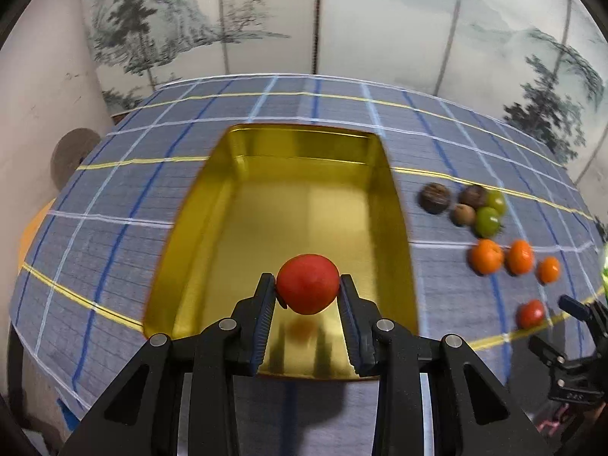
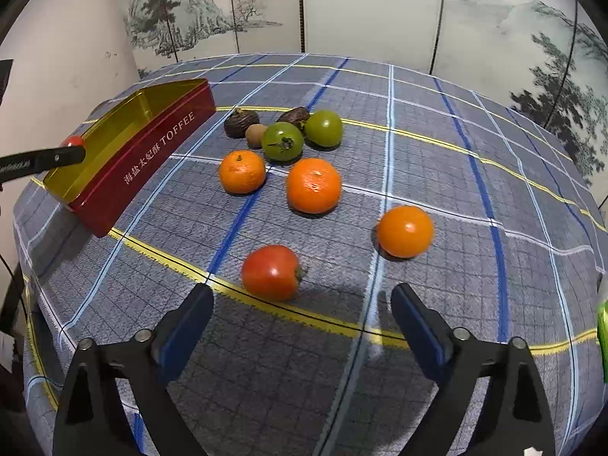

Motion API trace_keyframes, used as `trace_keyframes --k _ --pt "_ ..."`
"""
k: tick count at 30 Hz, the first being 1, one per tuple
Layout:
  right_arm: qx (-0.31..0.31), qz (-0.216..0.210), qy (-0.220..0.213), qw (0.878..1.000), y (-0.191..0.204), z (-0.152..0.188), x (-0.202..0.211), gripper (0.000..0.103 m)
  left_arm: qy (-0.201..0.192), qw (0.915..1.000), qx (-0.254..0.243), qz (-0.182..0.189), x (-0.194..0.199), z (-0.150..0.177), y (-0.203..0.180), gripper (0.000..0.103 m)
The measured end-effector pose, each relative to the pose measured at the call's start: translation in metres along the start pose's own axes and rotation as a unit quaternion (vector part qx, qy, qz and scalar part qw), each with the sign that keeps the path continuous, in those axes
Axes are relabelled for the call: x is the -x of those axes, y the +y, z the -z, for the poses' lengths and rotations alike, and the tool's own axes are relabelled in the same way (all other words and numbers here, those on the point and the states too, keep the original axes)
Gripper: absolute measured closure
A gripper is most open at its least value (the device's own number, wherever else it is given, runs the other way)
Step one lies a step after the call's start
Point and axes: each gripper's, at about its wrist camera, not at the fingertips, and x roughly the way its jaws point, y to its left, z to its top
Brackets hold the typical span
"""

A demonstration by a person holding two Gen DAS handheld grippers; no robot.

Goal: Organize fruits
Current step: 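Carry the small red tomato over the yellow tin tray with the left gripper, then grasp the larger red tomato with the right gripper while the left gripper releases its tomato into the tray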

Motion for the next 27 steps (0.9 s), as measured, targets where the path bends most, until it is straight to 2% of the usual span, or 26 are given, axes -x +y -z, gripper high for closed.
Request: trace_keyframes --k 3,5,9,11,22,27 --pt "0.002 0.002 0.003 1.0 0.003 -0.004 -0.004 0.015 0.006 0.9999 0.006 -0.011 -0.009 -0.003 0.014 0.069" --pt "0.0 0.001 0.004 1.0 0.004 -0.007 -0.007 0.027 0.009 0.9998 0.008 -0.016 -0.015 -0.004 0.022 0.069" --pt "-0.007 0.0 0.01 1.0 0.002 -0.01 -0.012 0.03 0.018 0.9996 0.007 -0.021 -0.024 -0.003 0.029 0.069" --pt "-0.008 0.002 0.012 1.0 0.003 -0.011 -0.014 0.037 0.022 0.9995 0.006 -0.022 -0.027 -0.002 0.031 0.069" --pt "0.006 0.0 0.021 1.0 0.012 -0.011 -0.022 0.051 0.038 0.9988 -0.003 -0.031 -0.036 0.004 0.029 0.069" --pt "0.014 0.0 0.019 1.0 0.017 -0.012 -0.022 0.064 0.045 0.9984 -0.005 -0.033 -0.04 0.007 0.029 0.069"
